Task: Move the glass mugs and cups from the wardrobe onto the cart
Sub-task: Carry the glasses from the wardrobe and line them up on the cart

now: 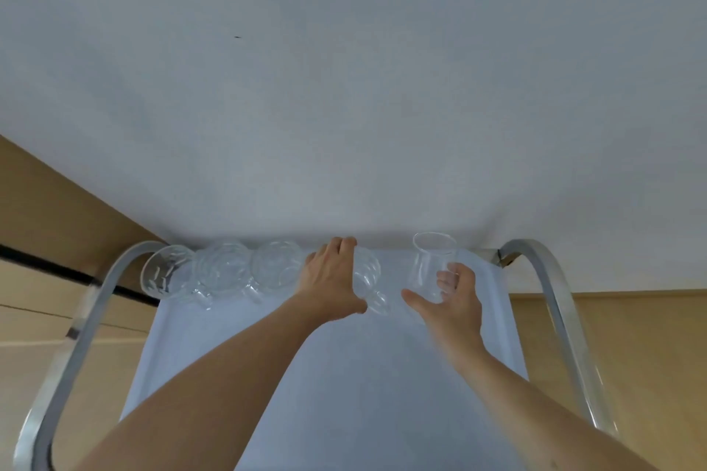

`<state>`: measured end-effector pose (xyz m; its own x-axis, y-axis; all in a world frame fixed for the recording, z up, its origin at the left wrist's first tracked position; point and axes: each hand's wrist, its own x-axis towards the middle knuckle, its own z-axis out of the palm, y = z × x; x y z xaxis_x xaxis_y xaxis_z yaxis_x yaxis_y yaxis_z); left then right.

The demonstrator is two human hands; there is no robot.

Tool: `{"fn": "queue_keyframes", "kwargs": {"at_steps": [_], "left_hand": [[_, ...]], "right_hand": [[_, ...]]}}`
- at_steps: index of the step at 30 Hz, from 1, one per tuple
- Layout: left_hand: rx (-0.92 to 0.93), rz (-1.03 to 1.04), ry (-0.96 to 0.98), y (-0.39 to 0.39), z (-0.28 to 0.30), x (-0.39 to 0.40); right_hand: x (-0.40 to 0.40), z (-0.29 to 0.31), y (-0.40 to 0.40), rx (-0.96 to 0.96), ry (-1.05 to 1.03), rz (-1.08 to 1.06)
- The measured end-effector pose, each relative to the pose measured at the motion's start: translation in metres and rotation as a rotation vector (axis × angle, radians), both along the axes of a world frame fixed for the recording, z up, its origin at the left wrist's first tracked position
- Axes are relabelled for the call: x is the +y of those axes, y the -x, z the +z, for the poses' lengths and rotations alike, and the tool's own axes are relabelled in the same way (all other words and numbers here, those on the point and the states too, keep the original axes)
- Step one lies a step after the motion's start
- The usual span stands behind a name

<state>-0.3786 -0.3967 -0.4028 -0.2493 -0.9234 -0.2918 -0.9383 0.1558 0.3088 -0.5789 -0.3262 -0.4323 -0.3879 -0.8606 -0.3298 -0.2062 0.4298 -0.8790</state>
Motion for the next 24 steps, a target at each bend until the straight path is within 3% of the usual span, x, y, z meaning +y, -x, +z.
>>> {"fn": "queue_keyframes", "kwargs": {"at_steps": [24], "left_hand": [[-0.158,0.036,0.048,-0.025,-0.014,-0.022]], "right_hand": [[-0.024,-0.004,-0.024,-0.038,-0.022,0.052]]}}
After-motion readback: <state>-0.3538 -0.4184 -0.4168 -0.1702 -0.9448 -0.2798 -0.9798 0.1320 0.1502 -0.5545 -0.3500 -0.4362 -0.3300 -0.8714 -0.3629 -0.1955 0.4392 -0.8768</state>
